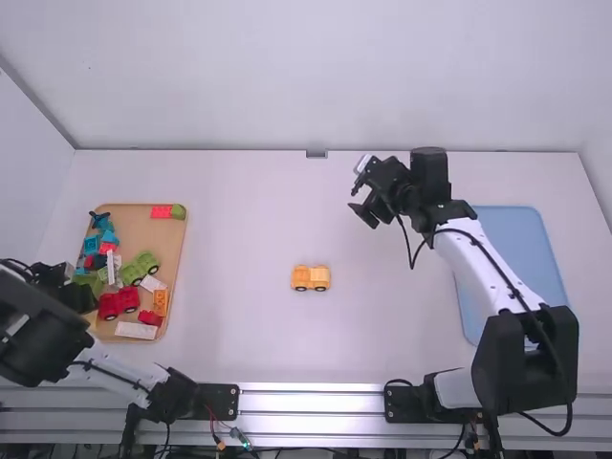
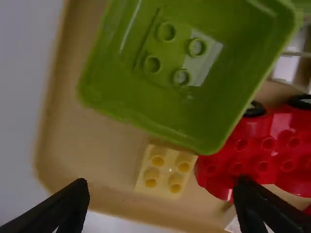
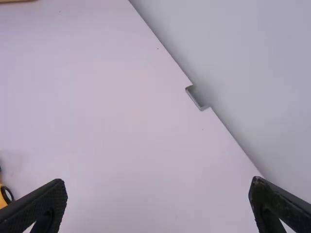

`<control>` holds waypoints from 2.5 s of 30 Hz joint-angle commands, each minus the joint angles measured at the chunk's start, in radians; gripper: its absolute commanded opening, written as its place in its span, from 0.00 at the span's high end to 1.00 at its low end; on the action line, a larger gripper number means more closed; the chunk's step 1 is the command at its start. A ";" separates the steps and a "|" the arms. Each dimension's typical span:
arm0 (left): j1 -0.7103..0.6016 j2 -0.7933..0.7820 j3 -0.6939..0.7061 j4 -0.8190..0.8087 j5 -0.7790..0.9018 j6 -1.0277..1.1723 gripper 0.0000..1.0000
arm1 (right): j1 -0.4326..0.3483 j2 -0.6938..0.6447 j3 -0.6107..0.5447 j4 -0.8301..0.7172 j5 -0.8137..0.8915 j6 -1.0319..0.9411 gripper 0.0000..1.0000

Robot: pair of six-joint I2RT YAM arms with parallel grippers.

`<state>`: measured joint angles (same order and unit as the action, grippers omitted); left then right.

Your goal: Assemble lego blocks to make yellow taxi

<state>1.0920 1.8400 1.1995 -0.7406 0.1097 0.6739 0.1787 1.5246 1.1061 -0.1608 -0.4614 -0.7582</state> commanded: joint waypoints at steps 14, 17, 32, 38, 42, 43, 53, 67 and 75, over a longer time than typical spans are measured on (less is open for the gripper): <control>-0.039 0.004 -0.015 -0.015 0.002 0.086 0.30 | -0.031 -0.008 0.034 0.026 -0.009 0.001 0.01; -0.037 0.004 -0.014 -0.039 -0.010 0.042 0.35 | -0.028 -0.008 0.034 0.023 -0.008 0.003 0.01; -0.038 0.006 -0.015 -0.011 -0.060 -0.175 0.32 | -0.027 -0.008 0.034 0.002 -0.008 0.002 0.01; -0.038 0.012 -0.015 -0.012 -0.031 -0.103 0.40 | -0.029 -0.008 0.034 -0.006 -0.009 0.003 0.01; -0.038 0.012 -0.015 -0.013 -0.022 -0.163 0.42 | -0.028 -0.008 0.034 -0.005 -0.009 0.002 0.01; -0.038 0.012 -0.015 -0.013 -0.022 -0.163 0.42 | -0.028 -0.008 0.034 -0.005 -0.009 0.002 0.01; -0.030 0.014 -0.041 0.010 -0.021 -0.193 0.40 | -0.029 -0.008 0.034 -0.018 -0.009 0.003 0.01; -0.019 0.014 -0.089 0.051 -0.100 -0.159 0.49 | -0.021 -0.008 0.034 -0.005 -0.009 0.003 0.01; -0.026 0.014 -0.090 0.086 -0.128 -0.137 0.45 | -0.021 -0.008 0.034 -0.005 -0.012 0.003 0.01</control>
<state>1.0657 1.8404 1.1084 -0.6544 0.0013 0.5312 0.1570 1.5246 1.1061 -0.1677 -0.4652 -0.7589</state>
